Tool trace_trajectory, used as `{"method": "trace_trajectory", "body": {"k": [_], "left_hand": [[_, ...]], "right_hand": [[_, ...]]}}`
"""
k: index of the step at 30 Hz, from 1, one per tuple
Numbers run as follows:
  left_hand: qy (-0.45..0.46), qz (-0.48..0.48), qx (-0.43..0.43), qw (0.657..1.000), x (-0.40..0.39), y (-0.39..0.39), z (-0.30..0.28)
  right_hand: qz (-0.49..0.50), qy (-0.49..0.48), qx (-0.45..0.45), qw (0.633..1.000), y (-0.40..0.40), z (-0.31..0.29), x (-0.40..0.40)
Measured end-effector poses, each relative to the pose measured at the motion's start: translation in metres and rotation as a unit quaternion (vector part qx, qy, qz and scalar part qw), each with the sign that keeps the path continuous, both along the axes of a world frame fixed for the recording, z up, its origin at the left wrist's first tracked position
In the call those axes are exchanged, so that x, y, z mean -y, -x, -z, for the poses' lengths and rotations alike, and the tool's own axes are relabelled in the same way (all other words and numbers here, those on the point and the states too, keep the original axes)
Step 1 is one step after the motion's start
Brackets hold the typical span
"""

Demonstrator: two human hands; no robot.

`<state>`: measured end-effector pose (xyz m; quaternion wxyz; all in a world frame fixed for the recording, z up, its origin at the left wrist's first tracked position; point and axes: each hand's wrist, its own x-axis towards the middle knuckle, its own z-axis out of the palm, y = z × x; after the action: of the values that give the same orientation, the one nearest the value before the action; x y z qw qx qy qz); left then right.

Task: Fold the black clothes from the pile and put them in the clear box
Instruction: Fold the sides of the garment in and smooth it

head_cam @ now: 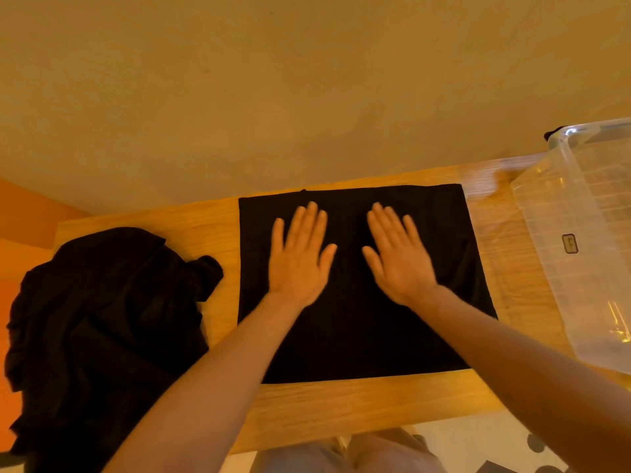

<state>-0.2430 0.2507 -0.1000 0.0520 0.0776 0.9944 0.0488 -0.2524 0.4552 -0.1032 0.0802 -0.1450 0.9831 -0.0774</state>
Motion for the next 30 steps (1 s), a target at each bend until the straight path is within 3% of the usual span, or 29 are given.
{"method": "trace_trajectory", "body": {"k": [3, 14, 17, 21, 30], "left_hand": [[-0.026, 0.017, 0.034, 0.999, -0.02, -0.033, 0.013], [0.016, -0.104, 0.032, 0.994, 0.062, -0.11, 0.018], [0.021, -0.11, 0.006, 0.994, 0.048, -0.122, 0.009], [0.0, -0.035, 0.02, 0.999, 0.015, -0.152, 0.01], [-0.017, -0.059, 0.039, 0.997, 0.049, -0.216, 0.016]], "right_hand": [[-0.02, 0.001, 0.019, 1.0, -0.028, 0.009, 0.012], [0.113, -0.04, 0.038, 0.992, -0.077, 0.011, -0.108], [0.075, -0.027, 0.004, 0.997, -0.09, 0.0, -0.091], [-0.025, -0.006, 0.001, 1.0, -0.132, 0.002, -0.061], [-0.008, -0.022, 0.007, 1.0, -0.179, 0.008, -0.126]]}}
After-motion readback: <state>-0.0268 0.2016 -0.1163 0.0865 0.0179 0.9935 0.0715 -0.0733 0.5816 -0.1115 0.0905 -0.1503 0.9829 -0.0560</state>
